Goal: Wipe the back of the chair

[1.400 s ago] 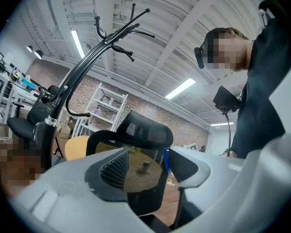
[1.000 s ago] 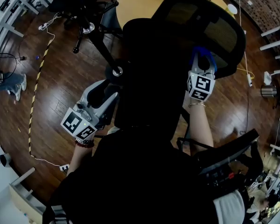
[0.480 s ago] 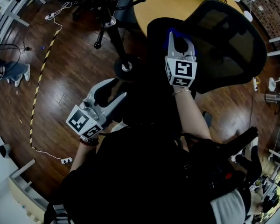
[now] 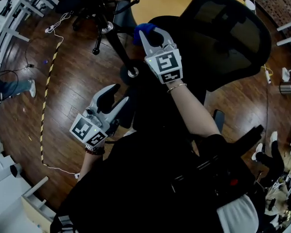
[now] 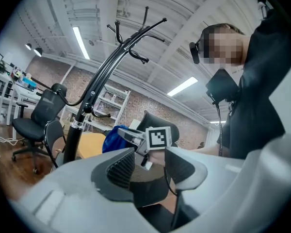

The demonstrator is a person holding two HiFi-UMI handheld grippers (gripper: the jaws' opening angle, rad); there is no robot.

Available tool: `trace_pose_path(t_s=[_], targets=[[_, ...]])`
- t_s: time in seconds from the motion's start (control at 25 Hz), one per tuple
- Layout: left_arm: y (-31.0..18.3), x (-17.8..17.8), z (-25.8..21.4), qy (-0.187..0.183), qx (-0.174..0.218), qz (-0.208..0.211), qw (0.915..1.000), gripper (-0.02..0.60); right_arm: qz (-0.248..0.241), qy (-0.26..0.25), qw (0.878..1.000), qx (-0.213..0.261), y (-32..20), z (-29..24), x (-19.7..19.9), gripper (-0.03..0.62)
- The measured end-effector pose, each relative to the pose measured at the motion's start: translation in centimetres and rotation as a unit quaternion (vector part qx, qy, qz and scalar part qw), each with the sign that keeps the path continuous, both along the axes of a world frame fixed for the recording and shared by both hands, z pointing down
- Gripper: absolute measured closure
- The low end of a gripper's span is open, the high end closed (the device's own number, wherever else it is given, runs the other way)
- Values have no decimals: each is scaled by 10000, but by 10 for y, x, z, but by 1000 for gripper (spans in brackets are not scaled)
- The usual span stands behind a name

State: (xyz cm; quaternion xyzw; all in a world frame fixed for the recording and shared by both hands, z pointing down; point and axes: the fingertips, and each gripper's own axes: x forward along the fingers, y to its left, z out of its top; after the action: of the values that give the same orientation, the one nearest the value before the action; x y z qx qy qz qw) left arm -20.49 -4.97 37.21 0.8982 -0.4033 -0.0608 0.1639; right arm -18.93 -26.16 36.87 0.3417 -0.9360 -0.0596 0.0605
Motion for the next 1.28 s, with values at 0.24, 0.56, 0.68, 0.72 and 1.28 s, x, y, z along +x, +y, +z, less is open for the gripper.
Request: trace_pose_path(t_s=[0.24, 0.56, 0.68, 0.72, 1.28], targets=[[-19, 62, 0, 285, 45, 790, 9965, 376, 859, -604, 9931, -517, 34, -18, 153, 566], [-44, 194, 8, 488, -317, 1667, 9843, 388, 3073, 60, 9478, -850, 70, 17, 427, 566], [-32, 241, 9, 390, -330, 1724, 9837, 397, 3437, 284, 9349, -839, 82, 30, 509, 566], [-29, 250, 7, 388, -336, 1643, 9851, 402, 3460, 384, 9336, -846, 81, 36, 527, 566], [-14, 175, 13, 215, -289, 71, 9993, 411, 3261, 753, 9422, -162, 17, 64, 515, 566]])
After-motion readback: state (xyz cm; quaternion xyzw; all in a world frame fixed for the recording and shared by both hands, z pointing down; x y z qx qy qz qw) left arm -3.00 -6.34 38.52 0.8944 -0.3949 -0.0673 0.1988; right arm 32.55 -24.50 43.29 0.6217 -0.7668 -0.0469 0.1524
